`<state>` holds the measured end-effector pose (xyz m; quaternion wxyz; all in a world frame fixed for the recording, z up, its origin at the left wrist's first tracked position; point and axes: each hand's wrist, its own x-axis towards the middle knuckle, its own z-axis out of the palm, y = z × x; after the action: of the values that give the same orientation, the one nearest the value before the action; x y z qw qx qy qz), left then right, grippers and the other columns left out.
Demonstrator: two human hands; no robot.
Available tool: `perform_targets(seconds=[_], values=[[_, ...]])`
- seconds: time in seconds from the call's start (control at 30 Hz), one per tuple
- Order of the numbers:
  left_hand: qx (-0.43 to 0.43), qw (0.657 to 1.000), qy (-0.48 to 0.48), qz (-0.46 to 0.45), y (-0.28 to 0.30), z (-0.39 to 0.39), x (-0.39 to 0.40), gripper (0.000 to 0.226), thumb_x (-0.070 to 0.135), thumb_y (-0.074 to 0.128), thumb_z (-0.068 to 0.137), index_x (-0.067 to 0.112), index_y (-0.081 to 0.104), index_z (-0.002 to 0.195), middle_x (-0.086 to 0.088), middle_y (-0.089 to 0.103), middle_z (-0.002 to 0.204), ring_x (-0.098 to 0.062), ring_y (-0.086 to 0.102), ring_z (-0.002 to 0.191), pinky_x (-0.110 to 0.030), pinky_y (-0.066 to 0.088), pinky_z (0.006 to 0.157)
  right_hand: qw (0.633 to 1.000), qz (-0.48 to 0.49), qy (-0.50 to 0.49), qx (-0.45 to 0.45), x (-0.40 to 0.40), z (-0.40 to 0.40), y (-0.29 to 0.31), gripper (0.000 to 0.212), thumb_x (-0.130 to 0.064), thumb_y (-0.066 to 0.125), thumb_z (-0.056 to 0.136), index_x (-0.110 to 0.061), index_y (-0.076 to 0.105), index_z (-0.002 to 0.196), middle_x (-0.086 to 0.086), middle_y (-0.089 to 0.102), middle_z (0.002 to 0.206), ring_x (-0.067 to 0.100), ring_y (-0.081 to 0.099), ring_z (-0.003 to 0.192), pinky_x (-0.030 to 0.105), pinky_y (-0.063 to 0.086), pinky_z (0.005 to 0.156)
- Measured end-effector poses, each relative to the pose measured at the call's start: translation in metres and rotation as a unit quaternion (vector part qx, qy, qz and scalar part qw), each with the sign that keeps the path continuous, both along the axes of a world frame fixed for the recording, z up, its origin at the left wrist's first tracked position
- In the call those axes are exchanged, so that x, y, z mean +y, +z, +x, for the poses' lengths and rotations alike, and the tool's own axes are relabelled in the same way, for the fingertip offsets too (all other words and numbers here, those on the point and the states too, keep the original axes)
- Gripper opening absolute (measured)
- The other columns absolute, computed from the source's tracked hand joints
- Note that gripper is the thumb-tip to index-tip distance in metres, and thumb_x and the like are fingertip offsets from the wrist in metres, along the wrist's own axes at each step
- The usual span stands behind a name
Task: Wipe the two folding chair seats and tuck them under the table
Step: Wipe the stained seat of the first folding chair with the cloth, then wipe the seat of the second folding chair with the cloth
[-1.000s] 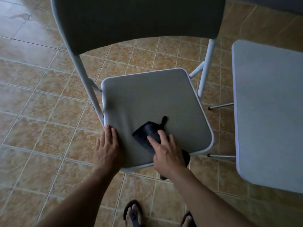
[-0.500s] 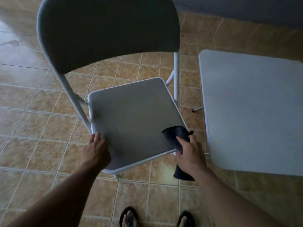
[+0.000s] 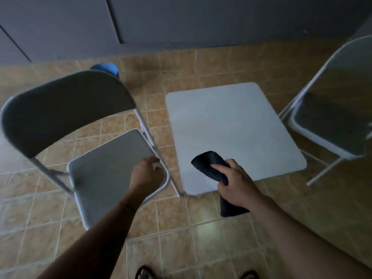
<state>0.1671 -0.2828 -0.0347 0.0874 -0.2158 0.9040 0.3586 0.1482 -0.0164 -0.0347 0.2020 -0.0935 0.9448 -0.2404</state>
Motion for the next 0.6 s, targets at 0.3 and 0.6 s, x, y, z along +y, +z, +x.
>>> perform_targets(seconds=[0.3, 0.6], values=[[0.043, 0.995, -0.088, -0.007, 0.1, -0.055, 0.203, 0.03, 0.017, 0.051, 0.089, 0.022, 0.069, 0.112, 0.0, 0.07, 0.093, -0.006, 0.056, 0.061, -0.02, 0.042, 0.059, 0.998, 0.012, -0.014, 0.053, 0.208, -0.013, 0.11, 0.055, -0.026, 0.048, 0.088, -0.035, 0.045, 0.143, -0.007, 0.036, 0.133, 0.021, 0.045, 0.119, 0.041, 0.046, 0.098], [0.032, 0.98, -0.19, 0.044, 0.149, -0.109, 0.375, 0.028, 0.015, 0.048, 0.092, 0.022, 0.066, 0.111, 0.009, 0.066, 0.08, -0.011, 0.066, 0.059, -0.015, 0.045, 0.047, 0.992, 0.043, -0.097, 0.073, 0.386, -0.036, 0.16, 0.052, -0.03, 0.05, 0.092, -0.035, 0.046, 0.143, -0.003, 0.034, 0.143, 0.024, 0.042, 0.128, 0.039, 0.044, 0.099]])
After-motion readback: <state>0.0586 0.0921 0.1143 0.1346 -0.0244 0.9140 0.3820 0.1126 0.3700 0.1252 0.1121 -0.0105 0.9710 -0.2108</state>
